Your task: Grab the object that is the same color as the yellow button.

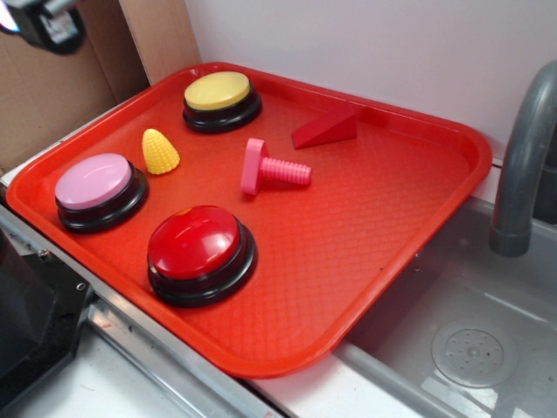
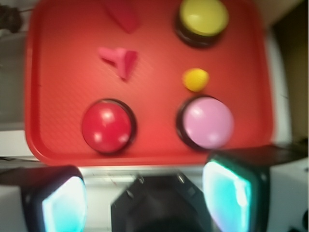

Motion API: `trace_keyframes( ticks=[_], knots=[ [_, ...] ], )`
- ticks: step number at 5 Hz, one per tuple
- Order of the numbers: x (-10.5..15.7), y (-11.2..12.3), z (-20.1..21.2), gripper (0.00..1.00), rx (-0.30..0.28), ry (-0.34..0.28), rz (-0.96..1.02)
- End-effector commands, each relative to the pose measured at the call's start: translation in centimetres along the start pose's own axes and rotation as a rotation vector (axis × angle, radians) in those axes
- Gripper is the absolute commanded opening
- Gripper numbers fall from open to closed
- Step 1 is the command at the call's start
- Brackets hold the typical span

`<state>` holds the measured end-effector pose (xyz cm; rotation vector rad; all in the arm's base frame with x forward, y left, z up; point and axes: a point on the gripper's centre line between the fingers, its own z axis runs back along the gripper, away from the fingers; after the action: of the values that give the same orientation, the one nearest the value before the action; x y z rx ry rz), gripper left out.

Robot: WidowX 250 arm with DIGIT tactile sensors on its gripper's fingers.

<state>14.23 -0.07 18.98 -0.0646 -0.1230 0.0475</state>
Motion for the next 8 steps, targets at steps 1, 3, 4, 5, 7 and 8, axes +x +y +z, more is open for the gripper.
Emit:
trace_keyframes(
  ticks=[1, 3, 4, 5, 7, 8],
  knots=[
    [4.2, 4.4, -4.4, 1.0, 0.082, -0.071, 0.115],
    [5.4, 7.8, -9.2, 1.0, 0.188, -0.055, 0.242],
    [5.4, 9.5, -10.8, 1.0, 0.248, -0.032, 0.282],
    [5.5, 10.3, -12.4, 1.0, 0.271, -0.016, 0.29],
    [6.5, 10.1, -16.0, 1.0, 0.162, 0.01, 0.22],
    [6.5, 10.1, -16.6, 1.0, 0.133, 0.011, 0.209]
  ],
)
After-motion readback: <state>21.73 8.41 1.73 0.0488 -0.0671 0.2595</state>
